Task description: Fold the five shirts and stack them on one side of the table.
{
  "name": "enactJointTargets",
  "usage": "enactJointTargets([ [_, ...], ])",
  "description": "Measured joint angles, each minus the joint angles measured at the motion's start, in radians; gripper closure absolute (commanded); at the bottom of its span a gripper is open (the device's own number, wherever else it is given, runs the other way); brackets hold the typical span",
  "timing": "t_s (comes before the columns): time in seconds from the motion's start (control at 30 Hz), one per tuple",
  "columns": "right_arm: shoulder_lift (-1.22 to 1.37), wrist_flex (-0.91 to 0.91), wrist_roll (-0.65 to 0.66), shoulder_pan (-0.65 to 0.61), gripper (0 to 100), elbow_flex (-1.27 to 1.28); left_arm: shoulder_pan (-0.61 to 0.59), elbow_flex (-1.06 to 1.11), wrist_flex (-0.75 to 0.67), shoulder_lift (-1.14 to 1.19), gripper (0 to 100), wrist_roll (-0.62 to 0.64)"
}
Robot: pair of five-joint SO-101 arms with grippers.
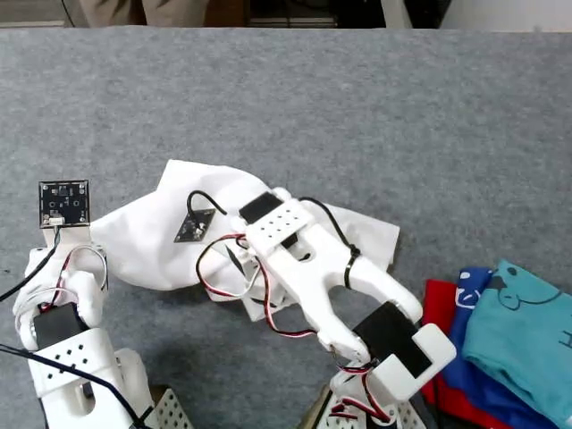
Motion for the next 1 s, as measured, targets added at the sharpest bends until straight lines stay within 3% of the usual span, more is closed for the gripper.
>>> enactJointTargets([
  [0.43, 0.0, 0.005, 0.002, 0.0, 93.2, -0.005, 0.0, 0.0, 0.0, 0.0, 98, 0.0],
  [0.63, 0.0, 0.005, 0.002, 0.0, 80.7, -0.005, 0.0, 0.0, 0.0, 0.0, 98, 0.0],
  [1.0, 0.0, 0.005, 0.002, 0.0, 91.7, -0.005, 0.0, 0.0, 0.0, 0.0, 98, 0.0],
])
